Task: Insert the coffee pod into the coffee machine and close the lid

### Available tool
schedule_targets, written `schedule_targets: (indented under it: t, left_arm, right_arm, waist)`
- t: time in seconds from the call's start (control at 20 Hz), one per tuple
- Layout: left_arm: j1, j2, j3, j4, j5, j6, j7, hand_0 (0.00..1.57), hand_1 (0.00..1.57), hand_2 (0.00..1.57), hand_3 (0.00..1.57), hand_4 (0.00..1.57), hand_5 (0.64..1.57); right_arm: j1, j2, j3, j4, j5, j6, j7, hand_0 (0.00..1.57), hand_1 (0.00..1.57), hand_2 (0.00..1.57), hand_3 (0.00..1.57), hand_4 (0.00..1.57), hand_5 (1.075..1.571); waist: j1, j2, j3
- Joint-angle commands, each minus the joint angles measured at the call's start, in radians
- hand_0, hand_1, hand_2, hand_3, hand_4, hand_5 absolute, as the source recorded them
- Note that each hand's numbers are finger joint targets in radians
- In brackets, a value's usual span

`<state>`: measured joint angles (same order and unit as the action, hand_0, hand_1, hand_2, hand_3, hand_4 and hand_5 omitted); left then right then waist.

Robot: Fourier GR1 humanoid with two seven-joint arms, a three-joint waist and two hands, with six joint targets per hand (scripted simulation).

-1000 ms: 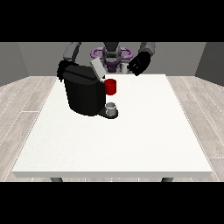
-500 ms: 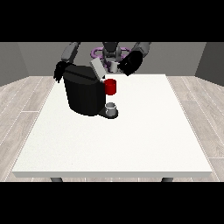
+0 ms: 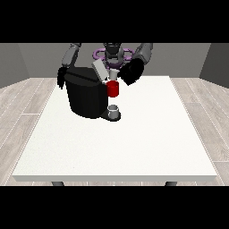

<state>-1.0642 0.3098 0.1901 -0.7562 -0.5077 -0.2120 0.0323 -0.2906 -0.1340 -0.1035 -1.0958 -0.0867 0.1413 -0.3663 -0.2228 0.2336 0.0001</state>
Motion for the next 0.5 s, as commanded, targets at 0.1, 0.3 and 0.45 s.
schedule_targets:
  t: [0.1,0.3,0.45]
  left_arm:
    - [-0.076,0.046,0.034,0.029,0.011,0.018,0.003,1.45,1.45,1.48,1.40,0.60,1.571]
    - [-0.078,0.048,0.042,0.021,0.035,-0.003,-0.023,1.45,1.45,1.48,1.39,0.61,1.571]
    - [-0.149,0.054,0.029,0.036,0.007,0.020,0.037,1.44,1.44,1.47,1.36,0.63,1.571]
  right_arm:
    - [-0.091,-0.023,-0.022,0.020,0.000,0.003,-0.029,0.00,0.00,0.00,0.00,0.31,1.571]
    - [-0.057,-0.021,-0.032,0.081,0.003,0.011,-0.090,0.00,0.00,0.00,0.00,0.17,1.571]
    - [-0.162,-0.001,-0.030,0.090,-0.001,-0.023,-0.006,0.00,0.00,0.00,0.00,0.24,1.571]
  waist:
    - [-0.014,0.090,0.0001]
    - [-0.008,0.104,0.0003]
    - [-0.012,0.135,0.0005]
